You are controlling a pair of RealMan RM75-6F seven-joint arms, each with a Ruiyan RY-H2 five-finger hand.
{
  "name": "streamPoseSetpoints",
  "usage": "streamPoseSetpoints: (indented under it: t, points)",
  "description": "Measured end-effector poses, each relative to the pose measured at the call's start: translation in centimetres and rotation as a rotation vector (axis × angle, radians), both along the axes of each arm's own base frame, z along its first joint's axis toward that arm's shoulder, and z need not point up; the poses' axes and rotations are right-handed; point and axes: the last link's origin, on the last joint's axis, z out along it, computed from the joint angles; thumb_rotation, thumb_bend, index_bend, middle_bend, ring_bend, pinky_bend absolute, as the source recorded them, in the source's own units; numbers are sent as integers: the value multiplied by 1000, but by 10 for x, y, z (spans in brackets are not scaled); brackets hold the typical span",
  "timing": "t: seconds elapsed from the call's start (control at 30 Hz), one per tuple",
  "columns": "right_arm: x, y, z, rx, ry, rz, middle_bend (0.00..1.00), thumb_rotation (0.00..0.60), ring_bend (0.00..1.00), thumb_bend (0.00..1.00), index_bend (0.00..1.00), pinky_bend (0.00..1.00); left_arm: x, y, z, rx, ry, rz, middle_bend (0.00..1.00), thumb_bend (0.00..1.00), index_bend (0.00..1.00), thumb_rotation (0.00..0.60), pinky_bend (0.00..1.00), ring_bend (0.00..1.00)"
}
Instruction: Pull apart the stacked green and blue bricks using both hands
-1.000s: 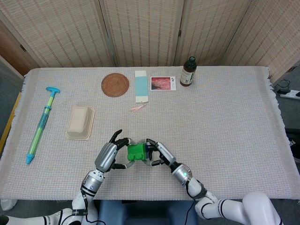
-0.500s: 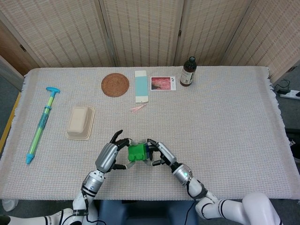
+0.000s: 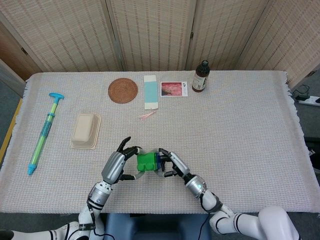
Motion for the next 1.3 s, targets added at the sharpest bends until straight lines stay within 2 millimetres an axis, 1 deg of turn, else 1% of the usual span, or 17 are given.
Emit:
streamPoseSetpoints:
  t: [0.17, 0.37, 0.47, 0.57, 0.67, 0.87, 1.0, 1.1, 1.2, 1.3]
  points:
    - [-4, 2, -1, -1, 13, 1, 649, 600, 569, 407, 776, 628, 1, 2, 4, 10, -1, -2, 875, 419, 780, 600, 0, 394]
    - [-11, 2, 3, -19, 45, 13, 649, 600, 569, 407, 776, 628, 1, 9, 15, 44, -22, 2, 875, 419, 780, 600, 0, 394]
    - [-14, 0, 7, -44, 77, 31, 649, 600, 569, 407, 776, 628, -2, 10, 20, 58, -20, 8, 875, 420, 780, 600, 0, 395]
    - [-18, -3, 14, -82, 131, 60, 649, 600, 569, 407, 775, 628, -12, 10, 24, 63, -2, 25, 876, 419, 780, 600, 0, 394]
    - [-23, -8, 25, -128, 204, 96, 649, 600, 570, 407, 775, 628, -23, 9, 28, 66, 14, 51, 876, 419, 780, 600, 0, 394]
    - [-35, -16, 58, -220, 372, 159, 650, 600, 568, 408, 775, 628, -48, 7, 29, 59, 35, 112, 876, 419, 780, 600, 0, 392]
    - [-51, -24, 82, -245, 510, 166, 649, 600, 568, 407, 776, 628, -68, 2, 24, 44, 80, 145, 876, 419, 780, 600, 0, 390]
    - [-60, -27, 96, -258, 605, 172, 649, 600, 569, 407, 776, 628, -80, 0, 20, 34, 109, 164, 876, 419, 780, 600, 0, 389]
    - [-66, -26, 106, -265, 676, 179, 649, 600, 568, 407, 776, 628, -91, -2, 17, 21, 119, 188, 876, 419, 780, 600, 0, 388]
    - [-70, -23, 111, -263, 733, 184, 649, 600, 569, 407, 776, 629, -97, -4, 13, 5, 110, 207, 876, 419, 780, 600, 0, 388]
